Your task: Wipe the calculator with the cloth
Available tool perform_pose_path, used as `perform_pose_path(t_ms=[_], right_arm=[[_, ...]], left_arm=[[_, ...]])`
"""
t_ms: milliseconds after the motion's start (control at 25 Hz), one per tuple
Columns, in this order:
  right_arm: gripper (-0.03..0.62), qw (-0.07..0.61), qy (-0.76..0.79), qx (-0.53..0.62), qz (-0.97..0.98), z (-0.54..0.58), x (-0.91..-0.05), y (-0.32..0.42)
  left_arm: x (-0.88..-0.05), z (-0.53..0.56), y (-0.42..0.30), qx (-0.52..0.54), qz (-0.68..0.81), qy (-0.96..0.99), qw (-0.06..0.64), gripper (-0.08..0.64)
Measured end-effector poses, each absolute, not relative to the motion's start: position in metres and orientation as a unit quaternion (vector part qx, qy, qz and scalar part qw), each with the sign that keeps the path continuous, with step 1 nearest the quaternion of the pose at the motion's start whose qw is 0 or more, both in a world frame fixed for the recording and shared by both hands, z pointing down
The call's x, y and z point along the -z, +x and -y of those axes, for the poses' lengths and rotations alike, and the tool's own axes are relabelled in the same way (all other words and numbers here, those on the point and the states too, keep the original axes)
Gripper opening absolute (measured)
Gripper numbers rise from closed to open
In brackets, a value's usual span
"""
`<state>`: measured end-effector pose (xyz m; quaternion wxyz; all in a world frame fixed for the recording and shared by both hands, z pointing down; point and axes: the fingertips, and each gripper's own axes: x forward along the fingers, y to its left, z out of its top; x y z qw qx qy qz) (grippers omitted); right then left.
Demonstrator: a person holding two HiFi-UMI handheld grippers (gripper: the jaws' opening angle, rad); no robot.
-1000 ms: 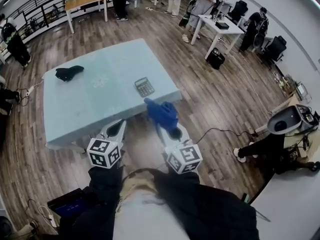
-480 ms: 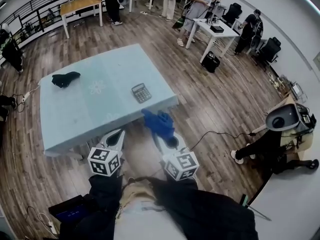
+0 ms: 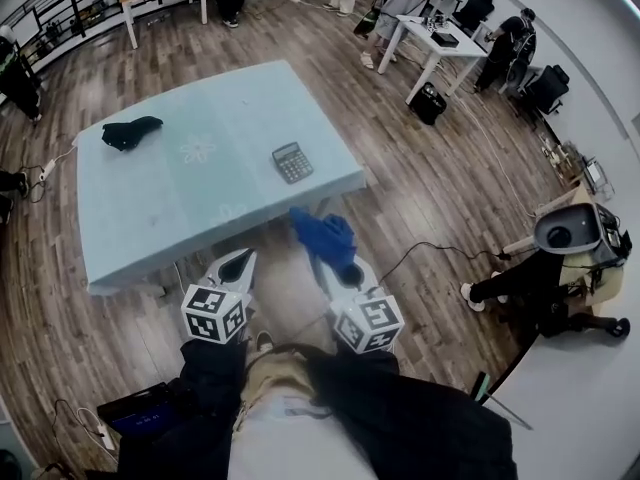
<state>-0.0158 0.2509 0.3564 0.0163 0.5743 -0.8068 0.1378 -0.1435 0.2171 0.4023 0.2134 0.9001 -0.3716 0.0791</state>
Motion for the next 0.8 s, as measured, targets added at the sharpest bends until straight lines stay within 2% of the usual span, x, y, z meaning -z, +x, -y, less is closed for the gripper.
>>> perform_pose_path(t_ms=[400, 800], right_arm=[[0.089, 0.034, 0.588, -0.171, 0.79, -0.237, -0.382, -0.017], [0.089, 0.015, 0.547, -0.16, 0.822, -0.15, -0.375, -0.014]], left_arm=[[-0.432, -0.203, -0.147, -0.101, 0.348, 0.9, 0.241, -0.003], [-0.422, -0.132, -0.146, -0.095, 0.392, 0.886, 0.228, -0.003]])
